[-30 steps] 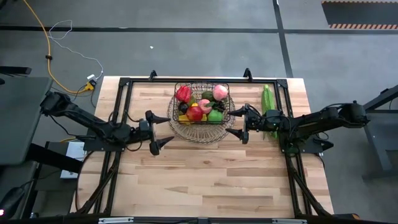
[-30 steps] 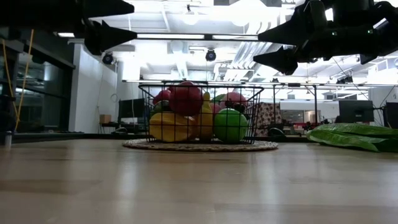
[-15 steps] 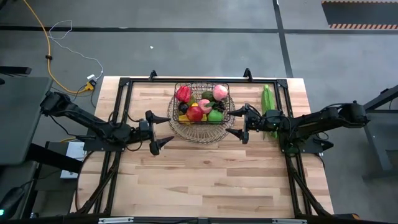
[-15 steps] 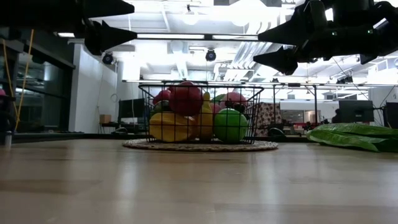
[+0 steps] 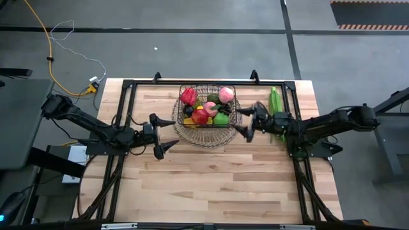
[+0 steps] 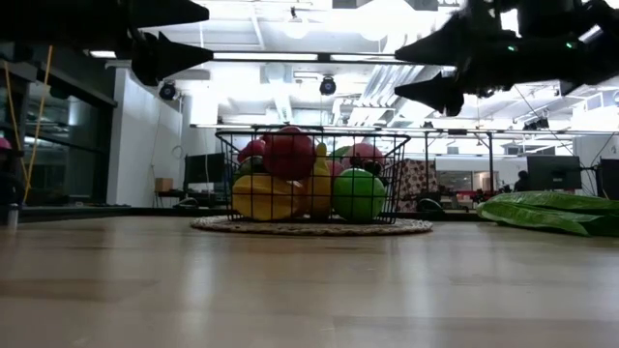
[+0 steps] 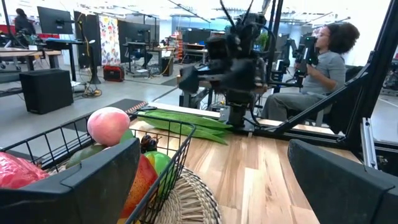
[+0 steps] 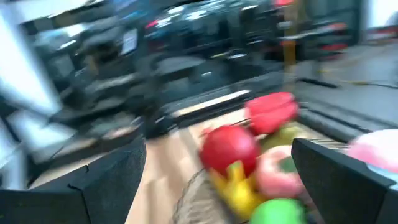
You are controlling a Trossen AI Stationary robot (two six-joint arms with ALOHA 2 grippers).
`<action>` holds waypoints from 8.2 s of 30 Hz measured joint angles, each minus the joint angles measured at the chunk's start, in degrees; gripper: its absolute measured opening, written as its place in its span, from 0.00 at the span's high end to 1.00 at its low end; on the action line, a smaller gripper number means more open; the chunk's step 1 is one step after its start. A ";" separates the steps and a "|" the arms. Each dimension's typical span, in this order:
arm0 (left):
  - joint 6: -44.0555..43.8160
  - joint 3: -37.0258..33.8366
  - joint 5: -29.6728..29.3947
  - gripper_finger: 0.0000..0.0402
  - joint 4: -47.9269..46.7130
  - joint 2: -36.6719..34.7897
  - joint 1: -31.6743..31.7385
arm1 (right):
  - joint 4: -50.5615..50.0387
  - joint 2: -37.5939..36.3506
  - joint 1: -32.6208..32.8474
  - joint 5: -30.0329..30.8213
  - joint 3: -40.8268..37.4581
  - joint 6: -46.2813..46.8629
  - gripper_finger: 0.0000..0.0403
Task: Build produce basket
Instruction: Put the leaf lettuce into the black wire basket, then return to Home Position
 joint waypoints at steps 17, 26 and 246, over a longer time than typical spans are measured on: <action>-0.52 0.00 0.02 0.02 -0.90 0.02 0.00 | -65.50 2.20 -18.34 37.16 31.49 7.90 0.03; -0.54 0.00 0.20 0.02 -0.87 0.02 0.00 | -74.30 11.52 -37.26 24.35 30.96 15.76 0.03; -3.06 0.04 2.32 0.36 -22.74 -11.64 2.71 | -27.25 -7.80 10.97 11.42 13.32 -9.18 0.28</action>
